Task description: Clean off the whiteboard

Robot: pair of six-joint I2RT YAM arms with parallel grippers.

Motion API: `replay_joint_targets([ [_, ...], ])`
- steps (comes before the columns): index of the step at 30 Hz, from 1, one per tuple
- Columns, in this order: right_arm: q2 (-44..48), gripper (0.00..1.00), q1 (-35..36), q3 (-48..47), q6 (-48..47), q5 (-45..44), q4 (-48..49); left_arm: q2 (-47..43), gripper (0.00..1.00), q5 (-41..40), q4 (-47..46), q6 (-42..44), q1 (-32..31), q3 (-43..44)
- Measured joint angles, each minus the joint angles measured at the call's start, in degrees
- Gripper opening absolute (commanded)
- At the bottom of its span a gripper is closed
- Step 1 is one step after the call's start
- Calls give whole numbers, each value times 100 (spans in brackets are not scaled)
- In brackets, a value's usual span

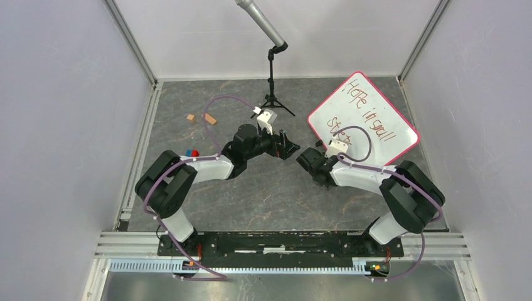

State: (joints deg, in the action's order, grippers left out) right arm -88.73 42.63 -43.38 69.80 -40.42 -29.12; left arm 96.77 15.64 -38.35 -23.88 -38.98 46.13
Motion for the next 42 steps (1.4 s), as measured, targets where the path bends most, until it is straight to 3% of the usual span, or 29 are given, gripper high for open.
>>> replay_joint_targets([
  [5, 4, 6, 0, -90, -970, 33, 129, 39, 100, 2, 4, 0, 0, 42],
  [13, 647, 5, -96, -354, -4177, -356, 719, 621, 97, 149, 66, -50, 0, 688],
  [19, 925, 3, -1126, -826, -6367, -20, 1226, 1423, 90, 234, 264, -525, 35, 1539],
  [24, 767, 0, -1932, -1137, -7283, 522, 1239, 2151, 82, 634, 306, -1314, 160, 2306],
  [26, 645, 5, -2046, -1244, -7545, 590, 1241, 2358, 79, 756, 306, -1576, 216, 2496],
  [29, 509, 23, -2057, -1287, -7840, 649, 1268, 2649, 75, 896, 304, -1978, 269, 2743],
  [36, 155, 51, -2052, -1386, -8098, 686, 1228, 3029, 65, 1141, -39, -2369, 208, 2800],
  [42, 0, 57, -2050, -1589, -8074, 748, 1130, 3174, 65, 1154, 107, -2382, 44, 2922],
])
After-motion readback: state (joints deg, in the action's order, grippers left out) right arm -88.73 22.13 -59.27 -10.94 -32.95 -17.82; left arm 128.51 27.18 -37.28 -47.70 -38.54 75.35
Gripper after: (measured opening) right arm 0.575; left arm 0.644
